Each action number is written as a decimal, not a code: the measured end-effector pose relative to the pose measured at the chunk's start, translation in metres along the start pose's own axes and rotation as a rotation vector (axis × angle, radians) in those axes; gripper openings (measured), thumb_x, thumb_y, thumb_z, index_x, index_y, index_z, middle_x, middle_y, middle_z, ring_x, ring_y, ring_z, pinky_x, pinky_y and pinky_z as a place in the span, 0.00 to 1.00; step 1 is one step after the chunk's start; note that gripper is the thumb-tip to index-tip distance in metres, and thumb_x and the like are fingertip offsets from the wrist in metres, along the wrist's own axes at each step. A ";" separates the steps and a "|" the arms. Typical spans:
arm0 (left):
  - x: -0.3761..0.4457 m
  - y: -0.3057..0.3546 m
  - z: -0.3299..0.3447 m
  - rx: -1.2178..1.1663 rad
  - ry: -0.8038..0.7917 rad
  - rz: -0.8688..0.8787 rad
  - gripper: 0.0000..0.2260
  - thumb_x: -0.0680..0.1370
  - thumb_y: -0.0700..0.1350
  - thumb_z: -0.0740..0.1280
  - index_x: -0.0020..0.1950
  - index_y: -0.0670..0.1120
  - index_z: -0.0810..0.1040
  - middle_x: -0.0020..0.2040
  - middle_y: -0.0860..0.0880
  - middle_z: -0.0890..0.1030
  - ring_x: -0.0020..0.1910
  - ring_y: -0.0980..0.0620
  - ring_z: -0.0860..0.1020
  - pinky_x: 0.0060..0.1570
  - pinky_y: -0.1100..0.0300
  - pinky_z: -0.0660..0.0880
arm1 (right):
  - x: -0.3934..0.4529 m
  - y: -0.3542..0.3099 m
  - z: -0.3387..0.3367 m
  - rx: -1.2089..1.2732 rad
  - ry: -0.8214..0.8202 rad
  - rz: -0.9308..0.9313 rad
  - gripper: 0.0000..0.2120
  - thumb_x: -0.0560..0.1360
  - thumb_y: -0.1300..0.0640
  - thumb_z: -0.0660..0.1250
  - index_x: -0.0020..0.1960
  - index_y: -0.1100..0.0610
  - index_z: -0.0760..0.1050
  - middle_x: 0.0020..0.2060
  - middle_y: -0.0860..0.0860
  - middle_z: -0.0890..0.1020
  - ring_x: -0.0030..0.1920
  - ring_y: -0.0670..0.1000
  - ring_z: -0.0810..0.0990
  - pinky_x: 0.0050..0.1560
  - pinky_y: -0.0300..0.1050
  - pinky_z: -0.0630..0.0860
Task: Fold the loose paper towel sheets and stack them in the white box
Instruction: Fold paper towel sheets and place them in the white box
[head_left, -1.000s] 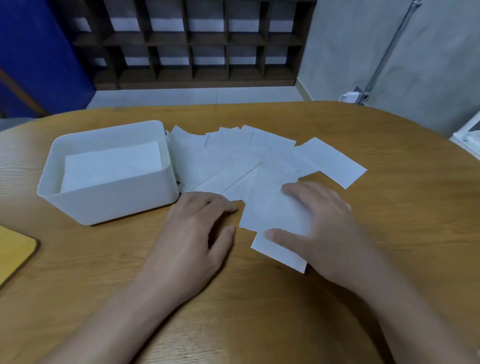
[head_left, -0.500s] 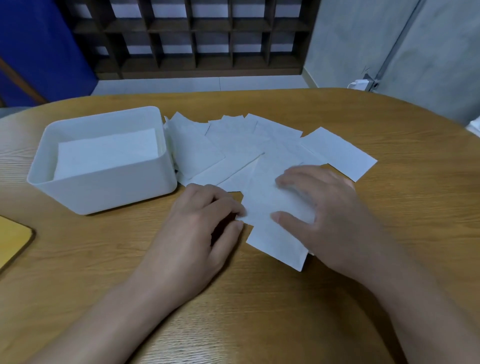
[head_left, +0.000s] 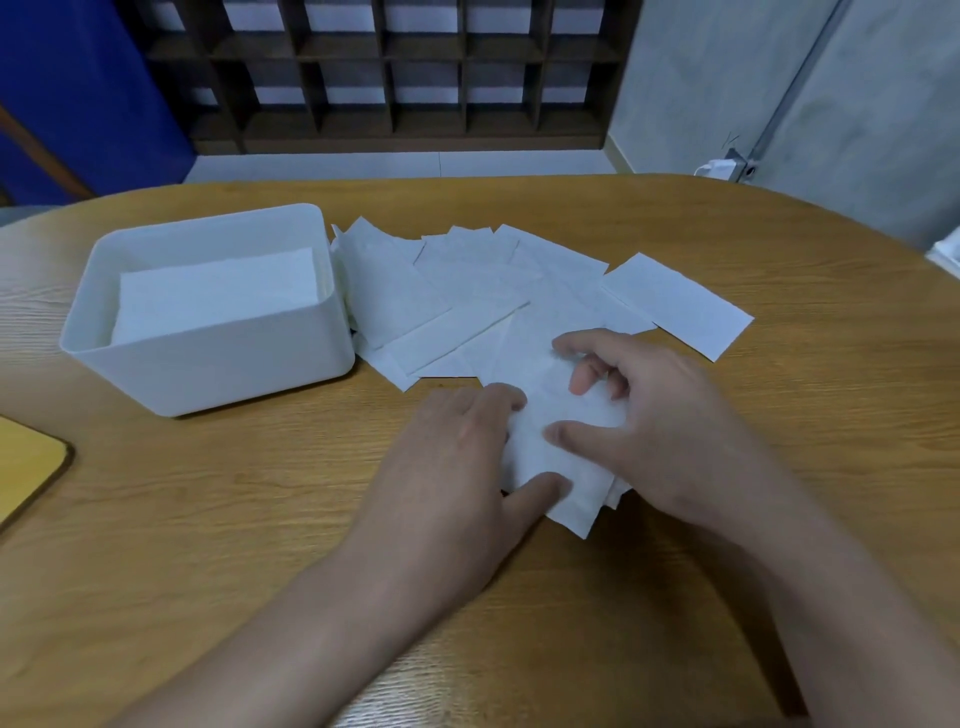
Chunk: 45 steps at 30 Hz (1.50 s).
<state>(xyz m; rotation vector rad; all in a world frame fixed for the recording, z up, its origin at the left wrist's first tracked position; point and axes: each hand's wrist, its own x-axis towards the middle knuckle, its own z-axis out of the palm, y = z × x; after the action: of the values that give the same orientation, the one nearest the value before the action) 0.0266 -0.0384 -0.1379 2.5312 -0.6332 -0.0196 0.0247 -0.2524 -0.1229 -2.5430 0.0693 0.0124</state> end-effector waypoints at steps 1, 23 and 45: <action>0.001 0.002 -0.001 -0.023 -0.021 -0.012 0.27 0.79 0.69 0.71 0.74 0.59 0.71 0.52 0.63 0.73 0.56 0.60 0.71 0.52 0.63 0.70 | -0.001 0.000 0.000 0.001 0.004 -0.009 0.31 0.74 0.43 0.81 0.73 0.38 0.75 0.54 0.36 0.78 0.57 0.39 0.73 0.66 0.51 0.72; -0.030 -0.061 -0.059 -0.532 0.013 -0.152 0.06 0.81 0.52 0.76 0.53 0.52 0.84 0.37 0.47 0.82 0.37 0.41 0.80 0.40 0.44 0.80 | -0.025 -0.038 0.023 0.236 -0.007 -0.298 0.03 0.82 0.47 0.74 0.51 0.45 0.84 0.34 0.41 0.80 0.35 0.46 0.78 0.36 0.36 0.68; -0.021 -0.062 -0.042 -0.174 0.120 0.012 0.03 0.81 0.51 0.74 0.54 0.57 0.83 0.49 0.60 0.81 0.52 0.59 0.78 0.52 0.65 0.72 | 0.005 -0.035 0.051 -0.194 0.181 -0.390 0.04 0.82 0.52 0.73 0.48 0.50 0.81 0.45 0.45 0.79 0.48 0.49 0.76 0.53 0.49 0.73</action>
<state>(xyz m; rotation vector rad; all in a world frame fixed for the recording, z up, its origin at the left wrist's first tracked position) 0.0409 0.0381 -0.1346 2.3412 -0.5729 0.0771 0.0316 -0.1949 -0.1449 -2.7007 -0.3746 -0.3803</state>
